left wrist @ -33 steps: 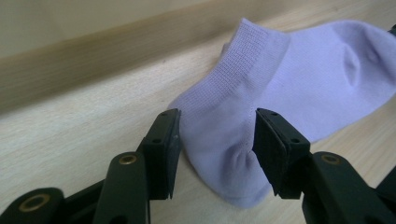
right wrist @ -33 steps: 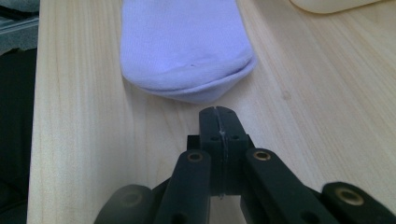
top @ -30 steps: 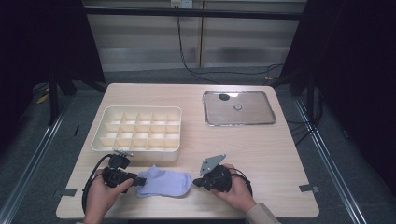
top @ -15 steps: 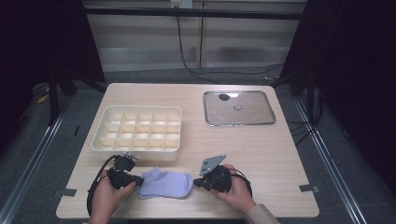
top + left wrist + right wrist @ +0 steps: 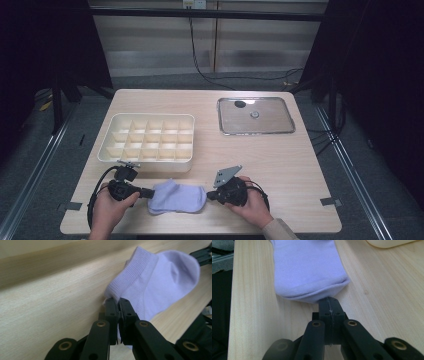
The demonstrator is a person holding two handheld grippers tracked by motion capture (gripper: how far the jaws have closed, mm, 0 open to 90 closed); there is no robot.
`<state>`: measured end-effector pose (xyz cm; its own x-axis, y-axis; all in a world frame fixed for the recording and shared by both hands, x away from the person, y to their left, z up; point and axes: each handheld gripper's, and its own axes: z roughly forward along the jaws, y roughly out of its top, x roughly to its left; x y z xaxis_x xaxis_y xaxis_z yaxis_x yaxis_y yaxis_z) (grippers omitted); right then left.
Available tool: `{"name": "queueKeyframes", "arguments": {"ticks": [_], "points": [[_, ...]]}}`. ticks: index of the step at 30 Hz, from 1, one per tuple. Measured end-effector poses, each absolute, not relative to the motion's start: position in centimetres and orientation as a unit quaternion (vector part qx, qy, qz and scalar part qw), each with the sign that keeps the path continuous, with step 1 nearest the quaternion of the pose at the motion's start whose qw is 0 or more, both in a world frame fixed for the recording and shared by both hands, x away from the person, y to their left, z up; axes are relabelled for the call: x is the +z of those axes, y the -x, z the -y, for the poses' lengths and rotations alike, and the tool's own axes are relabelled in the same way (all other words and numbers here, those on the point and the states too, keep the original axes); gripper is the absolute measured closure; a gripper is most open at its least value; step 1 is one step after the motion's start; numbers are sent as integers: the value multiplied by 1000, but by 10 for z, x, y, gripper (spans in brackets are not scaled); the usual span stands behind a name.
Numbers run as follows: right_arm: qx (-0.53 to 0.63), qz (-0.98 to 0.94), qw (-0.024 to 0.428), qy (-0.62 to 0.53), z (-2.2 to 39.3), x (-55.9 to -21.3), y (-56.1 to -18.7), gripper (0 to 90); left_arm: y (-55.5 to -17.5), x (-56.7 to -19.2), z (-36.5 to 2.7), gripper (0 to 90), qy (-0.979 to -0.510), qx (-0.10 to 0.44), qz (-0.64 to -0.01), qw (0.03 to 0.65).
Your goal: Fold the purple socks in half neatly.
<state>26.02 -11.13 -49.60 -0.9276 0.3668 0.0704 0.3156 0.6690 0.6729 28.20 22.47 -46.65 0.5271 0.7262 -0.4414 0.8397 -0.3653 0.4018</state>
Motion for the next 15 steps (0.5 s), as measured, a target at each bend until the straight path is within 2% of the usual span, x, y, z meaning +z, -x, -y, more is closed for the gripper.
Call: {"name": "queueKeyframes", "arguments": {"ticks": [15], "points": [[362, -913, 34, -185, 109, -496, -261, 900, -281, -457, -230, 874, -812, -110, -476, 318]]}}
